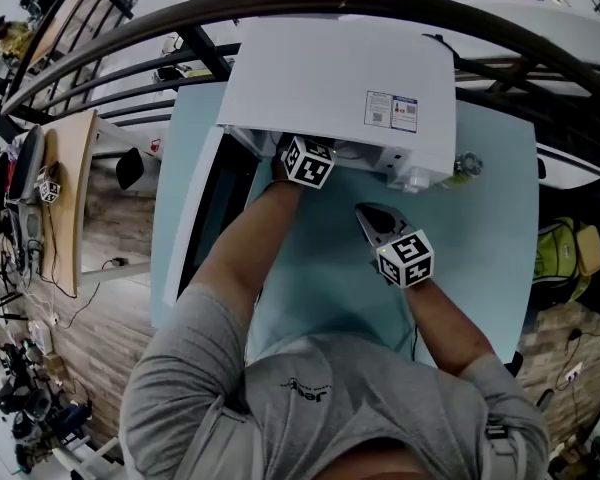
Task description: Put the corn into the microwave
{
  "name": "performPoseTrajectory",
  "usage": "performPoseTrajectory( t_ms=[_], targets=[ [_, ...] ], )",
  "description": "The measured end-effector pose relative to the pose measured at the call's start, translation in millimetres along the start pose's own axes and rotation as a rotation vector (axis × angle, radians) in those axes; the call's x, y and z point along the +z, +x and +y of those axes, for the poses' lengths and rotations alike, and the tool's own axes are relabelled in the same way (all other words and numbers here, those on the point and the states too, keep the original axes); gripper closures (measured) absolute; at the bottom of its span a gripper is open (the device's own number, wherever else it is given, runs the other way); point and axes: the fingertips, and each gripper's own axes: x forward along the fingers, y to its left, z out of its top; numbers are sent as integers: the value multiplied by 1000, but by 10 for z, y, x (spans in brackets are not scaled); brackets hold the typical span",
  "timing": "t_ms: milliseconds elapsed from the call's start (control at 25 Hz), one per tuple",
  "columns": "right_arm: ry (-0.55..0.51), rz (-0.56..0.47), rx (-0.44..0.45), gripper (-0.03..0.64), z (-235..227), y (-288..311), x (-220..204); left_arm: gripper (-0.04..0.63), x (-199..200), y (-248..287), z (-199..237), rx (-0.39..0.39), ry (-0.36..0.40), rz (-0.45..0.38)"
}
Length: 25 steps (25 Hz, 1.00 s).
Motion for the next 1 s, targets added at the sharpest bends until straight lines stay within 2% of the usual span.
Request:
performPoseTrajectory(
  t_ms=[320, 600, 1000],
  targets=[
    [1, -8, -1, 600, 13, -23, 18, 343, -5, 2, 12, 6, -2, -6],
    [-1, -14, 0, 598, 41, -58, 44, 264, 1, -42, 5, 8, 1, -9],
    [-11, -18, -9, 600, 110, -128, 88, 242, -8, -173, -45, -5, -16, -9]
  ],
)
